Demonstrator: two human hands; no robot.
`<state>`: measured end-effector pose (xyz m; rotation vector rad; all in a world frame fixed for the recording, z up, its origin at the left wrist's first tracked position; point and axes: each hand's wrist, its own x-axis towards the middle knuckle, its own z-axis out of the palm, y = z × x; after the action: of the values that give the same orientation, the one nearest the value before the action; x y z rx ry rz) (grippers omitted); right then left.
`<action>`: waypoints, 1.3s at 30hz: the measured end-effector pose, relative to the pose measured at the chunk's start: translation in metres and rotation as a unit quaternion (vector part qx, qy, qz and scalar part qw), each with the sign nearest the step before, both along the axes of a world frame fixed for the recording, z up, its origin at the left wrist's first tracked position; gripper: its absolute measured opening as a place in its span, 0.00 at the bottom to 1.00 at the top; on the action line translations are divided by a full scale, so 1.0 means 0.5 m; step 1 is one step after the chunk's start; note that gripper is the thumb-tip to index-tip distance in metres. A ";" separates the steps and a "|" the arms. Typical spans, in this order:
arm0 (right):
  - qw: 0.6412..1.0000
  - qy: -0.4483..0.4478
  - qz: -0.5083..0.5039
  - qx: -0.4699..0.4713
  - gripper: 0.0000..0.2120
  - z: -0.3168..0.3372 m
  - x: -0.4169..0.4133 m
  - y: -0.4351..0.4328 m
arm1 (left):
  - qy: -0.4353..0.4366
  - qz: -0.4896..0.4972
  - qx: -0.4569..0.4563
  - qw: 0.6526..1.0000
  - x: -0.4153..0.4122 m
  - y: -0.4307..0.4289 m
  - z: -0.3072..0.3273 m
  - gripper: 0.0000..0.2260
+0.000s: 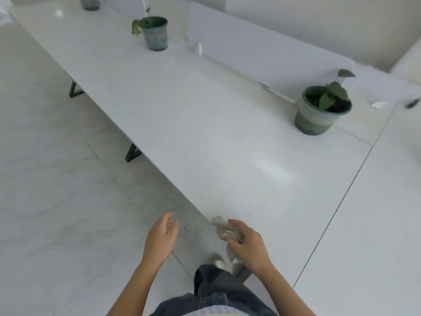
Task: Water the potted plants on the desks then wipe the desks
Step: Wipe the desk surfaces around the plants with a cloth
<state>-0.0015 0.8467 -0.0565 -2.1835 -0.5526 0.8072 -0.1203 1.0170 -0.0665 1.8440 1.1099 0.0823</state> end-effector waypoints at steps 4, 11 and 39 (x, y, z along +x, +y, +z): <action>0.998 0.025 -0.027 0.057 0.20 0.036 0.091 0.031 | -0.023 -0.021 0.031 0.999 0.103 0.020 0.018 0.17; 0.961 0.027 -0.244 0.129 0.14 0.062 0.300 -0.073 | 0.020 -0.091 0.117 0.989 0.289 0.039 0.008 0.18; 0.949 -0.185 -0.159 -0.200 0.25 -0.103 0.605 0.106 | 0.162 -0.249 0.343 0.891 0.644 0.162 -0.113 0.25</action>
<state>0.3010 0.8996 -0.1079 -2.7338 -0.2072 0.3528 0.2015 1.0982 -0.1231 2.8191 0.8338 -0.1606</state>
